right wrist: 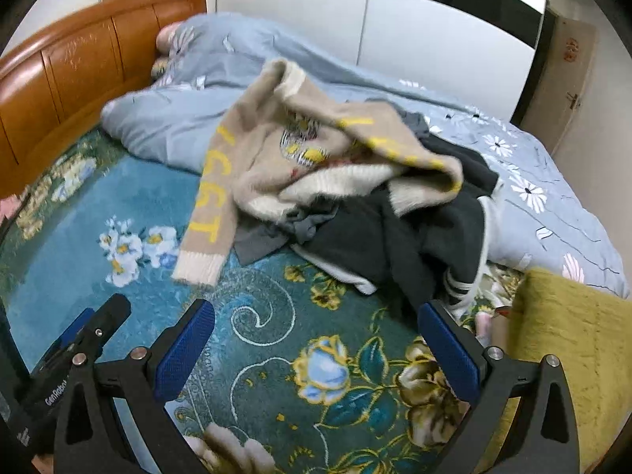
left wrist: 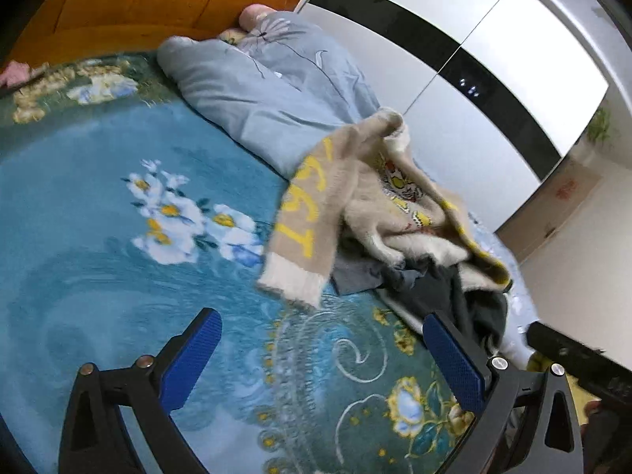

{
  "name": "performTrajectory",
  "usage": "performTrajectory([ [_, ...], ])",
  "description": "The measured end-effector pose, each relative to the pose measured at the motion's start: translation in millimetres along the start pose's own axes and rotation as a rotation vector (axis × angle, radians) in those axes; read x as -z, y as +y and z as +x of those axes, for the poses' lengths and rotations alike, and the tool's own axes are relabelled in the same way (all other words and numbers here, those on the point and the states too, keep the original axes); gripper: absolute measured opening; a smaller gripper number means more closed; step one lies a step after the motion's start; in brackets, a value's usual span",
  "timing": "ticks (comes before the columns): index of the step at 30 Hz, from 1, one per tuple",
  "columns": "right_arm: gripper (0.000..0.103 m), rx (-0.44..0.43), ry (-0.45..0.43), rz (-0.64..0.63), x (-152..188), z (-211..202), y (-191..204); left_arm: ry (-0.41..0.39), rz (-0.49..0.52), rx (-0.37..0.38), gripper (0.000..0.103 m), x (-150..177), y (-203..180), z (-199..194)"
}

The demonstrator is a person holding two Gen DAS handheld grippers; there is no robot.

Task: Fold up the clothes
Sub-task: 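Approach the beige sweater on the clothes pile with both grippers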

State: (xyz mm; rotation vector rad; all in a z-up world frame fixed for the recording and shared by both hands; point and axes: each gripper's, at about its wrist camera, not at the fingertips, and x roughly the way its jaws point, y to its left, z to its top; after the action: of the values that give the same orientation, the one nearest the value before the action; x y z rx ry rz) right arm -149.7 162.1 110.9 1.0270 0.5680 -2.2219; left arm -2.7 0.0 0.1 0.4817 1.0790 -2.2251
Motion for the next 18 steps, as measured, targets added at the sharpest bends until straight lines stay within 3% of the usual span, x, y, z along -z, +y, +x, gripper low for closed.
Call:
performTrajectory([
  [6,0.103,0.016,-0.012,0.030,-10,25,10,0.070,0.141,-0.125,0.103,-1,-14,15],
  [9,0.103,0.015,0.004,0.038,-6,48,9,0.113,0.149,-0.188,0.103,1,-40,53],
  [11,0.103,0.025,0.045,-0.005,-11,68,16,0.114,0.097,-0.169,0.103,0,-33,58],
  [18,0.103,0.029,0.066,-0.017,-15,73,23,0.108,0.005,-0.170,0.103,-5,-23,68],
])
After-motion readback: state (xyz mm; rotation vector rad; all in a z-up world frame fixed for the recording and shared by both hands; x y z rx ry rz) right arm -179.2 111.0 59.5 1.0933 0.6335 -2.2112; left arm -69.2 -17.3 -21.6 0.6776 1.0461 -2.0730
